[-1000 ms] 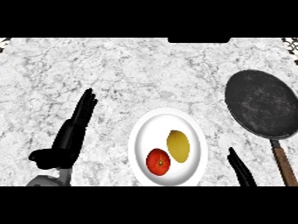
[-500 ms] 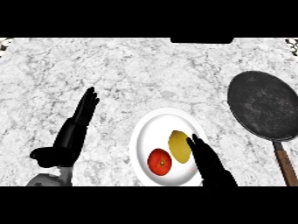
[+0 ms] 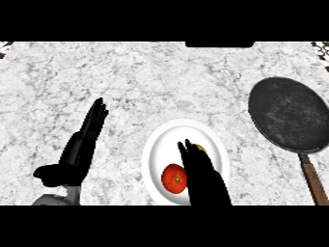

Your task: Pick the tomato from the plate and place it in the pan

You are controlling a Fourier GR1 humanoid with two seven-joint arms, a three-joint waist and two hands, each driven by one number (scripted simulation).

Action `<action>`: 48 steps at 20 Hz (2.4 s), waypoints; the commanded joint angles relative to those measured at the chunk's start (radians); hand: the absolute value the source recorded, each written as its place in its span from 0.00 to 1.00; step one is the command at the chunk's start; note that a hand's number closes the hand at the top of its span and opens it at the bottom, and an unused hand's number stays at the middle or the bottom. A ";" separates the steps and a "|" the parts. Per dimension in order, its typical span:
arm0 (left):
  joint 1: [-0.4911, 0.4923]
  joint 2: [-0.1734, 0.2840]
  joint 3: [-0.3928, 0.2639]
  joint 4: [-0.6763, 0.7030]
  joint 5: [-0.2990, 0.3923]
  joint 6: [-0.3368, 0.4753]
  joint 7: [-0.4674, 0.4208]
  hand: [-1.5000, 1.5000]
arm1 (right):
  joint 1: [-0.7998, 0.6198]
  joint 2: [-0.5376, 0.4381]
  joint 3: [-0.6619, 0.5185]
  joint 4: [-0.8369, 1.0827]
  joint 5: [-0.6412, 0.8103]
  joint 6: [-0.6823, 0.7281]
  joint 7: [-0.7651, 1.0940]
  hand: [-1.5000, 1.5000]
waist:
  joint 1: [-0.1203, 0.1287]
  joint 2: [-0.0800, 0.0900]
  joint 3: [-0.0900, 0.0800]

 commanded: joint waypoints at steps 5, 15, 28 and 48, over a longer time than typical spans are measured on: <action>-0.056 -0.018 0.090 0.096 0.004 -0.081 -0.035 0.50 | 0.003 0.021 0.023 0.020 0.013 -0.034 0.054 0.00 | -0.008 -0.001 0.000; 0.022 -0.066 0.060 -0.038 -0.074 -0.076 0.048 0.50 | -0.098 0.021 -0.030 0.221 -0.061 -0.169 -0.037 0.00 | -0.003 -0.001 0.001; -0.009 -0.080 0.071 -0.043 -0.087 -0.076 0.077 0.50 | -0.258 0.020 -0.008 0.474 -0.123 -0.117 -0.080 1.00 | 0.004 0.000 0.001; 0.033 -0.067 0.102 -0.074 -0.076 -0.125 0.061 0.50 | -0.555 0.021 -0.164 0.548 0.032 -0.168 0.308 1.00 | 0.015 0.001 0.000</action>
